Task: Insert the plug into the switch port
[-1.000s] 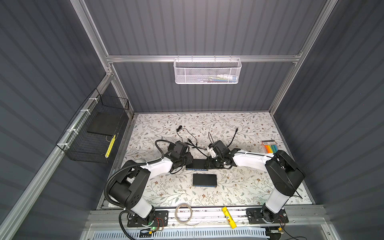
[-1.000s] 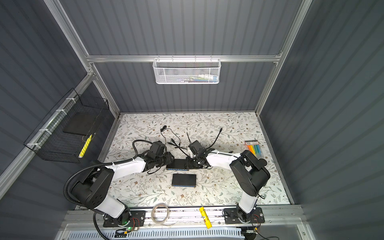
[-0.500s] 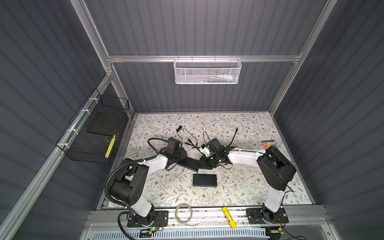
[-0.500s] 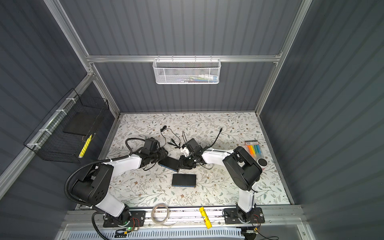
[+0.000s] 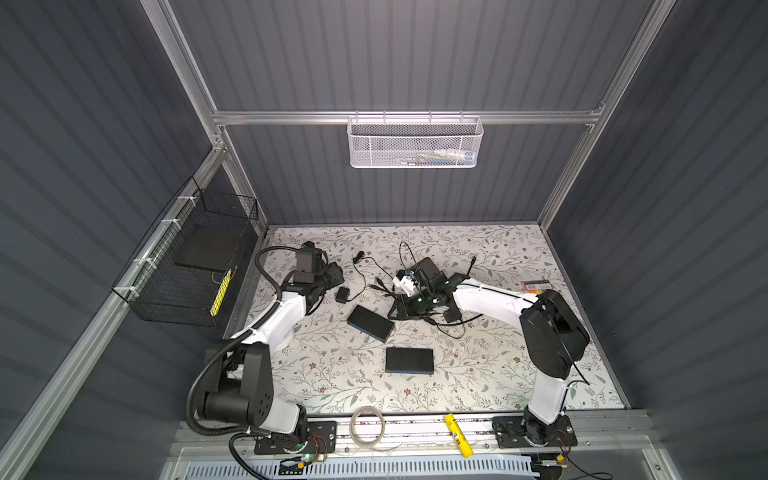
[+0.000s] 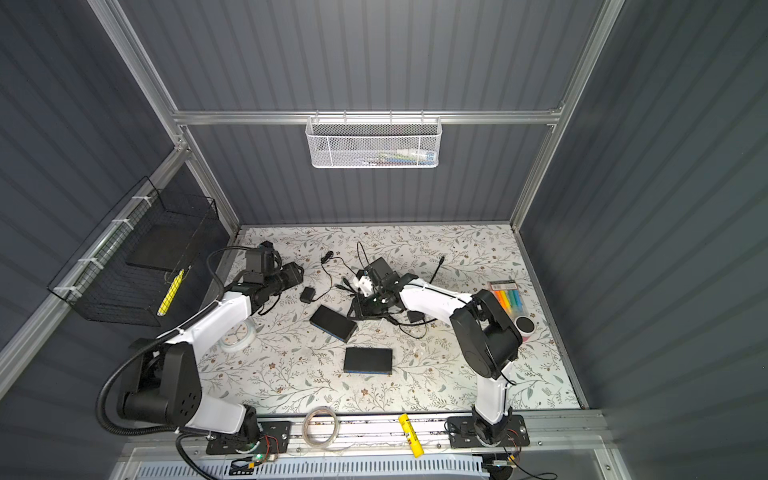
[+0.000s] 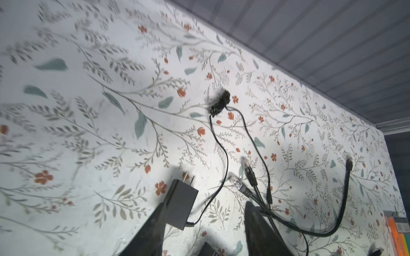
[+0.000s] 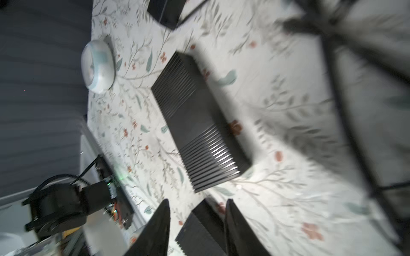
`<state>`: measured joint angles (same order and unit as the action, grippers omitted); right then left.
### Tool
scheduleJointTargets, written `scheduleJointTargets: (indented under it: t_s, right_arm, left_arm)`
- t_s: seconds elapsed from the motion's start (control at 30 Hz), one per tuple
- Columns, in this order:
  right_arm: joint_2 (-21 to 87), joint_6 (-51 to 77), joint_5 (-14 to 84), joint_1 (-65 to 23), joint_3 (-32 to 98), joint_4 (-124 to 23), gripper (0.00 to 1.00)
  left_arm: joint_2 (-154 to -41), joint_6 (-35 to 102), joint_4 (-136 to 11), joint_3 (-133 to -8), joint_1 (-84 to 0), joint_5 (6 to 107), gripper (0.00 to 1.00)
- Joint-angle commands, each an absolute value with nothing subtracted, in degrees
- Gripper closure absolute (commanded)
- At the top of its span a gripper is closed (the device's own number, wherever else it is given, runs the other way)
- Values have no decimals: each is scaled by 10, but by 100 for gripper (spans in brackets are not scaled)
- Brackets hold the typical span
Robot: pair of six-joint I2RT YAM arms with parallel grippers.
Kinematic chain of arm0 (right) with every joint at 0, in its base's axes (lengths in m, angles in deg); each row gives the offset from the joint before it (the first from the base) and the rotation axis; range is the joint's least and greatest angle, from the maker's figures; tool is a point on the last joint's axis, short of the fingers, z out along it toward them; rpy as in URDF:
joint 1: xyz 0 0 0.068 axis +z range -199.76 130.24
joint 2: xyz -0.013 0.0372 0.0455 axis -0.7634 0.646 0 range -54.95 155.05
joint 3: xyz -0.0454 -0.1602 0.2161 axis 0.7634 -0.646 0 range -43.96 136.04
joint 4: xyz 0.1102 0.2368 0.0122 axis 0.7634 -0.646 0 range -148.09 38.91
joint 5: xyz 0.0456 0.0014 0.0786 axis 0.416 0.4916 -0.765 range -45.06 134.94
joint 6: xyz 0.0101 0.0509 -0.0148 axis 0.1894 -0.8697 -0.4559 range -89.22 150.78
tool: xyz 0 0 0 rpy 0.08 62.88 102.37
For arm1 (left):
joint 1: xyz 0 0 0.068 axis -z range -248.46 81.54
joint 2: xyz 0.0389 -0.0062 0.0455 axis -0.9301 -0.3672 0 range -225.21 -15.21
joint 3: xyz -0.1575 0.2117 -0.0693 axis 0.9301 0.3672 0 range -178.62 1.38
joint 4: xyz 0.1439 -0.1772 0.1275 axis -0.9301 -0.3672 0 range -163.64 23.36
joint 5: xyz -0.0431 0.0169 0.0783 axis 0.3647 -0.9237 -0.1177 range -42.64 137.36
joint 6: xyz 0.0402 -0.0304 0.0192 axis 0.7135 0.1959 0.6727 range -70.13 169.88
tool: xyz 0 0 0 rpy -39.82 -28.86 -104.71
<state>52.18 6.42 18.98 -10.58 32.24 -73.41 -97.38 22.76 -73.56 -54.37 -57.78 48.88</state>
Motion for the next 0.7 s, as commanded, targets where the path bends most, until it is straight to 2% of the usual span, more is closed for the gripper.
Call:
scheduleJointTargets:
  t_s: [0.0,0.3,0.67]
  right_arm:
    - [540,170,297,-117,360,-850,61]
    - [566,211,327,-89,356,-873,77]
    - [609,191,301,-17,371,-859,88]
  left_arm:
    - [-955,263,-822,-542,-571,512,43]
    - [-918,193,-797,-408,-571,576,46]
    - [-972,184,-764,-413,-557,597,47]
